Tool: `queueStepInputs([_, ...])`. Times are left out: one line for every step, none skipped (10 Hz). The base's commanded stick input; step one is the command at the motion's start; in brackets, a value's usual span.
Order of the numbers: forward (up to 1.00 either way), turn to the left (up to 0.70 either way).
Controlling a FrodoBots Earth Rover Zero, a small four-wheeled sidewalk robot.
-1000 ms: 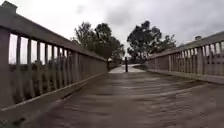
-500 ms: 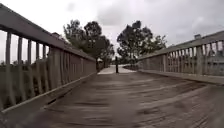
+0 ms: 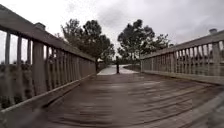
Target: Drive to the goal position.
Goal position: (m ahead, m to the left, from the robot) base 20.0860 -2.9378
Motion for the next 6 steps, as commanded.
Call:
queueStepInputs([0.85,0.0])
queueStepInputs([0.85,0.0])
queueStepInputs([0.85,0.0])
queueStepInputs([0.85,0.0])
queueStepInputs([0.85,0.0])
queueStepInputs([0.85,0.0])
